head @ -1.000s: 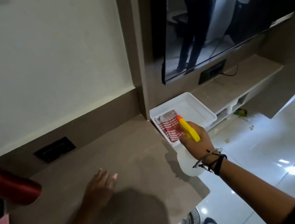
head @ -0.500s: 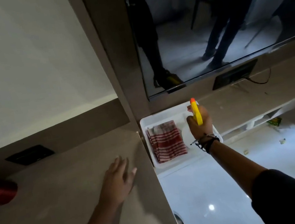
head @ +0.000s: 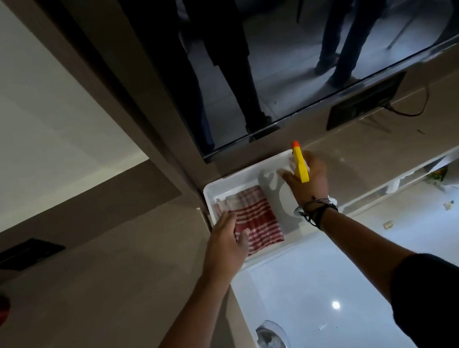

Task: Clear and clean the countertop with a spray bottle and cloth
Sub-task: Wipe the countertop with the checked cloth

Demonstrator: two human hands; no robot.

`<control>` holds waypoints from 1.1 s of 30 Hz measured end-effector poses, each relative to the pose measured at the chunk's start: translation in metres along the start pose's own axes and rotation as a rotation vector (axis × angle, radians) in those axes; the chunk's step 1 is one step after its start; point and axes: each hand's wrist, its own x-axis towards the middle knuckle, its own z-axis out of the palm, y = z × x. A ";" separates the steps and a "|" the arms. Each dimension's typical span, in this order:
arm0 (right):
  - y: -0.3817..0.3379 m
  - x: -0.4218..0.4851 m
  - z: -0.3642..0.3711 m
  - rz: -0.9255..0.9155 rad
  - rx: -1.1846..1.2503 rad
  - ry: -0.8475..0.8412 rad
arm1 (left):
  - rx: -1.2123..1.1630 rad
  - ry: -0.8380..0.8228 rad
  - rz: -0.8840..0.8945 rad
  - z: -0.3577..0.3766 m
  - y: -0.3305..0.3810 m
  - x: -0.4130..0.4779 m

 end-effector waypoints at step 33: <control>0.008 -0.043 0.089 0.259 -0.357 -0.303 | -0.459 -0.015 -0.574 0.035 0.008 0.057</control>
